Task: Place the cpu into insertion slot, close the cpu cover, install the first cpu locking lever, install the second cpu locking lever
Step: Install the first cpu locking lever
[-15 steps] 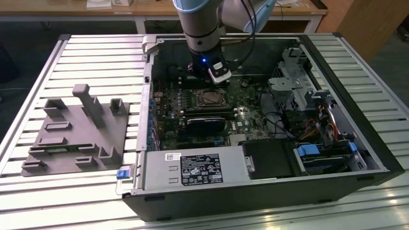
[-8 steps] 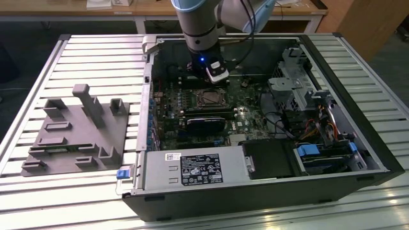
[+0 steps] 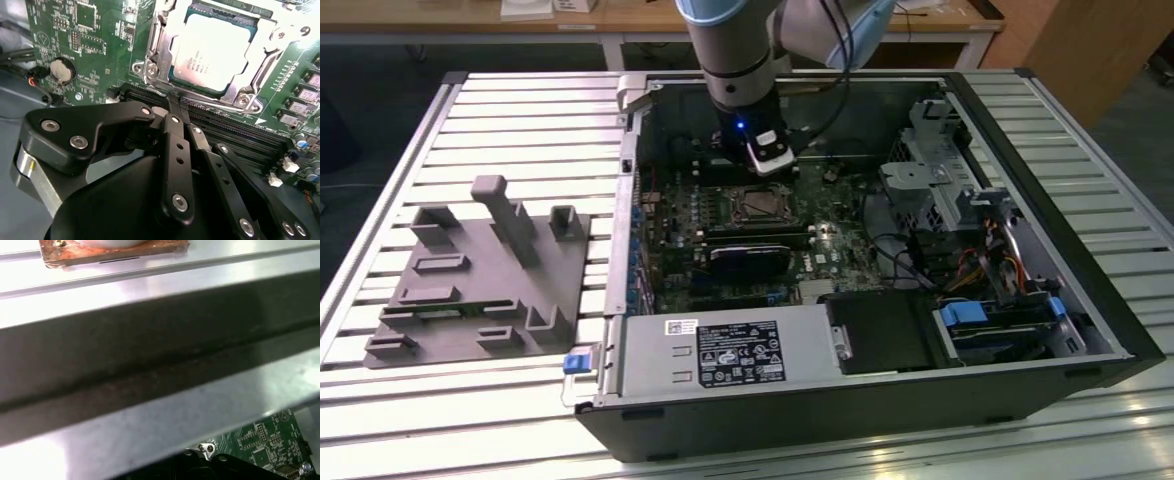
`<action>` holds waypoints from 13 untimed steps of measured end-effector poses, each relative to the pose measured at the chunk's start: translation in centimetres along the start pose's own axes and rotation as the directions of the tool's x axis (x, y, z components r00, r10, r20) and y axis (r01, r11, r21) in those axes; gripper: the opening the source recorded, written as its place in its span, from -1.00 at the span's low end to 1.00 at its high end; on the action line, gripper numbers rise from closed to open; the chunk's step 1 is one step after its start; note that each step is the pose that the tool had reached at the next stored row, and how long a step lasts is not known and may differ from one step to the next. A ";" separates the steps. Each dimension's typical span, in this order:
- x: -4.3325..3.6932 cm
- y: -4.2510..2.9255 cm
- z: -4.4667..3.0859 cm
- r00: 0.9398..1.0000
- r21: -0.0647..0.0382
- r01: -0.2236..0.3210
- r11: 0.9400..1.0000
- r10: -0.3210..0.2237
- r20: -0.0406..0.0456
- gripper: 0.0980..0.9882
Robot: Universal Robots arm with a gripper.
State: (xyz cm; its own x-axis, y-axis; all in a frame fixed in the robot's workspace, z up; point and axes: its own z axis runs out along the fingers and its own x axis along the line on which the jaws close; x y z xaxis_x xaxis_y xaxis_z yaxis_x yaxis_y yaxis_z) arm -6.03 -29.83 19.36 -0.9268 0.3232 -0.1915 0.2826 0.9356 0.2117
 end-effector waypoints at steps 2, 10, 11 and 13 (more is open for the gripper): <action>0.01 -0.02 0.04 1.000 0.003 -0.013 1.000 0.013 0.003 -0.98; 0.07 -0.09 0.33 0.999 0.010 -0.049 0.999 0.049 0.011 -0.98; 0.08 -0.10 0.35 0.999 0.008 -0.050 0.999 0.050 0.010 -0.98; 0.09 -0.11 0.39 0.999 0.001 -0.052 0.999 0.052 0.007 -0.98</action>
State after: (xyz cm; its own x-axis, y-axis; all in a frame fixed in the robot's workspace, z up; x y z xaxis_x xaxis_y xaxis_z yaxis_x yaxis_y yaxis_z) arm -6.04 -29.85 18.95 -0.9090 0.3723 -0.1873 0.3303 0.9177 0.2208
